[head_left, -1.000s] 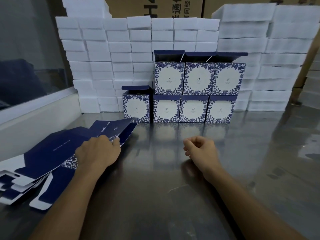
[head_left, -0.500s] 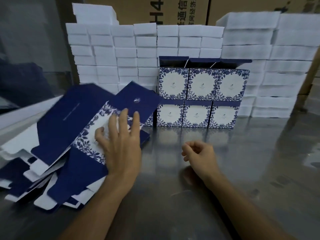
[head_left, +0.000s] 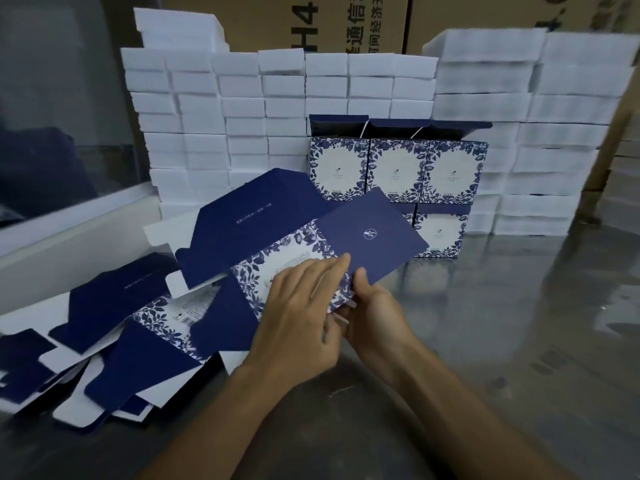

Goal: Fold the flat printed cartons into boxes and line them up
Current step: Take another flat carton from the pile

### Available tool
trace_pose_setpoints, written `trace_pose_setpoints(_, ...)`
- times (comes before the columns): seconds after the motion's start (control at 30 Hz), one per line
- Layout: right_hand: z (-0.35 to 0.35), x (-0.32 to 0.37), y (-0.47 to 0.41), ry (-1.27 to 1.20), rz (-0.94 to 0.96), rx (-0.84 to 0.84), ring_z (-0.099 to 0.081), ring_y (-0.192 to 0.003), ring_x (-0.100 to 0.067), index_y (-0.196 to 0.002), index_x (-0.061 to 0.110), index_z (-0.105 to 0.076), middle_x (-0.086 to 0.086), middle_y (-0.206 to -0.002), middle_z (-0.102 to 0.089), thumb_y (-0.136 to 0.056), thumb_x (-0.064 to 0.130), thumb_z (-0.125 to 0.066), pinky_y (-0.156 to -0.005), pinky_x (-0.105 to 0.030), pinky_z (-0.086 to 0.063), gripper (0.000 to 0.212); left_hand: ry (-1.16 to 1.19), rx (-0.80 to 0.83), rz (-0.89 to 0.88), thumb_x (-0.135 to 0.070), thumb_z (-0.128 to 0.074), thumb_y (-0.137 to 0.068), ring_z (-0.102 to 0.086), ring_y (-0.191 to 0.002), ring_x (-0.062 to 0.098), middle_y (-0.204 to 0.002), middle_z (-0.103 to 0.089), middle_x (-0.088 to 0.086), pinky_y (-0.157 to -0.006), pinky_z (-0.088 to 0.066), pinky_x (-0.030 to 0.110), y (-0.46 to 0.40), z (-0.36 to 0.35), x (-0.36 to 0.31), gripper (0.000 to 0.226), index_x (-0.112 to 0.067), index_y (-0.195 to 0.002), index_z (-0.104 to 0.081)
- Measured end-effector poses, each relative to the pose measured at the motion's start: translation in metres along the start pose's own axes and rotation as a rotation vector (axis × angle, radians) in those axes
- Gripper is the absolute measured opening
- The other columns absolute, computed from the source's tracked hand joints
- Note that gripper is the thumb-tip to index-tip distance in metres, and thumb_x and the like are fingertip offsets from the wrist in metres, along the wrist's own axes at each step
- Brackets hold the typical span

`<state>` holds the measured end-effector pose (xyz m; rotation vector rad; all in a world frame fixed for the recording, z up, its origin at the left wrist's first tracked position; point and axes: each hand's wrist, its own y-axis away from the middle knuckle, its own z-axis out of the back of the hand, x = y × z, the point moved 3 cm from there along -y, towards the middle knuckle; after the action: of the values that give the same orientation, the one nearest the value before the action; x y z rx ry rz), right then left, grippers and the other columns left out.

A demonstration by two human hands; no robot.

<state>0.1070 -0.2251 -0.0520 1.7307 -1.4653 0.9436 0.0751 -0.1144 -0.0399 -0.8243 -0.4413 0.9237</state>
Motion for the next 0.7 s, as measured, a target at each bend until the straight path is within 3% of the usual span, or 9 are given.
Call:
trace_pose_setpoints(0.07, 0.013, 0.003, -0.007, 0.091, 0.079, -0.131, -0.072, -0.083, -0.017, -0.118, 0.011, -0.066, -0.005, -0.100, -0.076, -0.108, 0.034, -0.040, -0.064, -0.030, -0.058, 0.036, 0.036, 0.038, 0.026, -0.029, -0.056, -0.080, -0.046, -0.130, 0.019, -0.138, -0.052, 0.002, -0.107, -0.035, 0.041, 0.001, -0.001, 0.003, 0.064, -0.016, -0.143, -0.046)
trace_pose_setpoints(0.17, 0.038, 0.014, -0.015, 0.232, 0.253, -0.389, -0.071, -0.088, -0.018, -0.095, 0.013, -0.066, -0.002, -0.096, -0.075, -0.107, 0.034, -0.044, -0.079, -0.035, -0.055, 0.033, -0.071, 0.017, 0.159, -0.038, -0.049, -0.086, -0.050, -0.126, 0.025, -0.135, -0.054, 0.007, -0.105, -0.033, 0.048, 0.003, 0.002, 0.019, 0.053, -0.015, -0.132, -0.057)
trace_pose_setpoints(0.23, 0.054, 0.021, -0.016, 0.262, 0.323, -0.531, -0.064, -0.070, -0.011, -0.083, 0.015, -0.061, 0.004, -0.080, -0.069, -0.106, 0.038, -0.045, -0.071, -0.030, -0.049, 0.037, -0.144, -0.031, 0.304, -0.039, -0.049, -0.086, -0.050, -0.124, 0.029, -0.135, -0.054, 0.011, -0.106, -0.030, 0.051, 0.004, 0.009, 0.037, 0.050, -0.013, -0.128, -0.060)
trace_pose_setpoints(0.33, 0.069, 0.026, -0.019, 0.250, 0.319, -0.581, -0.054, -0.055, -0.011, -0.076, 0.017, -0.055, 0.008, -0.063, -0.058, -0.105, 0.042, -0.045, -0.054, -0.027, -0.041, 0.039, -0.106, -0.025, 0.505, -0.038, -0.050, -0.083, -0.048, -0.126, 0.029, -0.137, -0.052, 0.010, -0.107, -0.028, 0.051, 0.009, 0.016, 0.063, 0.056, -0.014, -0.133, -0.055)
trace_pose_setpoints(0.47, 0.078, 0.029, -0.019, 0.227, 0.331, -0.625, -0.058, -0.059, -0.013, -0.078, 0.017, -0.057, 0.002, -0.068, -0.061, -0.104, 0.043, -0.048, -0.053, -0.027, -0.044, 0.038, 0.449, -0.029, 0.755, -0.008, -0.056, -0.078, -0.051, -0.121, 0.023, -0.130, -0.055, -0.002, -0.102, -0.042, 0.041, 0.016, 0.008, 0.071, 0.061, -0.022, -0.136, -0.051)
trace_pose_setpoints(0.53, 0.080, 0.031, -0.017, 0.212, 0.347, -0.622, -0.061, -0.060, -0.009, -0.082, 0.018, -0.059, 0.005, -0.070, -0.063, -0.103, 0.043, -0.050, -0.051, -0.024, -0.047, 0.034, 0.467, -0.019, 0.775, 0.009, -0.054, -0.076, -0.050, -0.121, 0.021, -0.127, -0.053, -0.006, -0.101, -0.042, 0.039, 0.017, 0.002, 0.071, 0.068, -0.024, -0.136, -0.052)
trace_pose_setpoints(0.7, 0.068, 0.033, -0.018, 0.170, 0.426, -0.459, -0.070, -0.078, -0.006, -0.118, 0.028, -0.057, 0.017, -0.082, -0.073, -0.105, 0.035, -0.046, -0.062, -0.024, -0.052, 0.018, 0.390, -0.049, 0.679, 0.004, -0.060, -0.084, -0.050, -0.121, 0.020, -0.131, -0.052, 0.000, -0.098, -0.039, 0.032, 0.015, 0.002, 0.068, 0.061, -0.020, -0.140, -0.051)
